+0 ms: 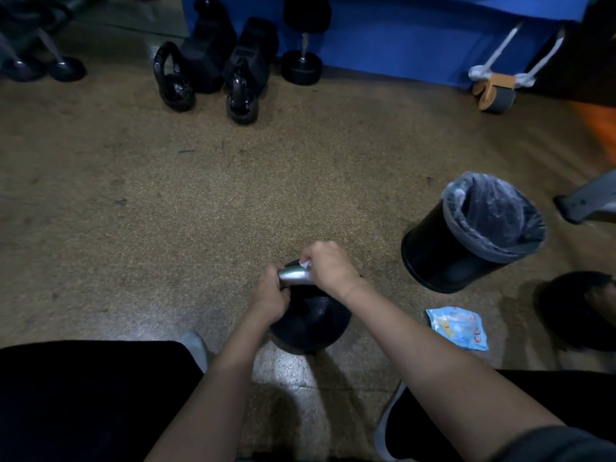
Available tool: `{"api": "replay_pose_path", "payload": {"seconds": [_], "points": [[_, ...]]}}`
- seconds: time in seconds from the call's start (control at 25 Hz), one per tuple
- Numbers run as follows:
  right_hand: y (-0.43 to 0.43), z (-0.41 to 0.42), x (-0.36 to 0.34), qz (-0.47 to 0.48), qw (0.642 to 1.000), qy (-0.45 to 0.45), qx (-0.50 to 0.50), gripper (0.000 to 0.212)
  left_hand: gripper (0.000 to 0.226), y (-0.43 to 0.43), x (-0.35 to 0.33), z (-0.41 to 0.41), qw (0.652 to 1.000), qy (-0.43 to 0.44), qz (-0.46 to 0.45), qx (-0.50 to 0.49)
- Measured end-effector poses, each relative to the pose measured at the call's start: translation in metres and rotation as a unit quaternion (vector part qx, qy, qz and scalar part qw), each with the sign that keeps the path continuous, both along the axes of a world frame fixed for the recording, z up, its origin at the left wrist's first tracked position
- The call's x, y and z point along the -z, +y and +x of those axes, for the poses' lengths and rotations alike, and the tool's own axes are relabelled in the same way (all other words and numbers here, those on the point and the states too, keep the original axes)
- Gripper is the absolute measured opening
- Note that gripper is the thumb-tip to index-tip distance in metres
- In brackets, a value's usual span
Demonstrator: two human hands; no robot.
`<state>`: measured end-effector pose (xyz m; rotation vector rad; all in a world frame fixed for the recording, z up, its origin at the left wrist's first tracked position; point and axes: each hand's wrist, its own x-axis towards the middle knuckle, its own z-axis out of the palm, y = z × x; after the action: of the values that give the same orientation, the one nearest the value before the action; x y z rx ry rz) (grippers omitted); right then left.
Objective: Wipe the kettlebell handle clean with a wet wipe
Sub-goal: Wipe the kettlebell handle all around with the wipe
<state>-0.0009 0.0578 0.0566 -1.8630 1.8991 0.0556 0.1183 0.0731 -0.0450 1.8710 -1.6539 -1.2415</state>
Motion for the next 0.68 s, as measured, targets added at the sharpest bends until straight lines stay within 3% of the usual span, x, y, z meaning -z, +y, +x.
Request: {"api": "replay_pose_path", "payload": {"seconds": [0.68], "points": [[-0.013,-0.002,-0.002,0.012,0.999,-0.03,-0.015,0.021,0.041,0.004,-0.01,0.004,0.999,-0.024,-0.026,0.008]]}}
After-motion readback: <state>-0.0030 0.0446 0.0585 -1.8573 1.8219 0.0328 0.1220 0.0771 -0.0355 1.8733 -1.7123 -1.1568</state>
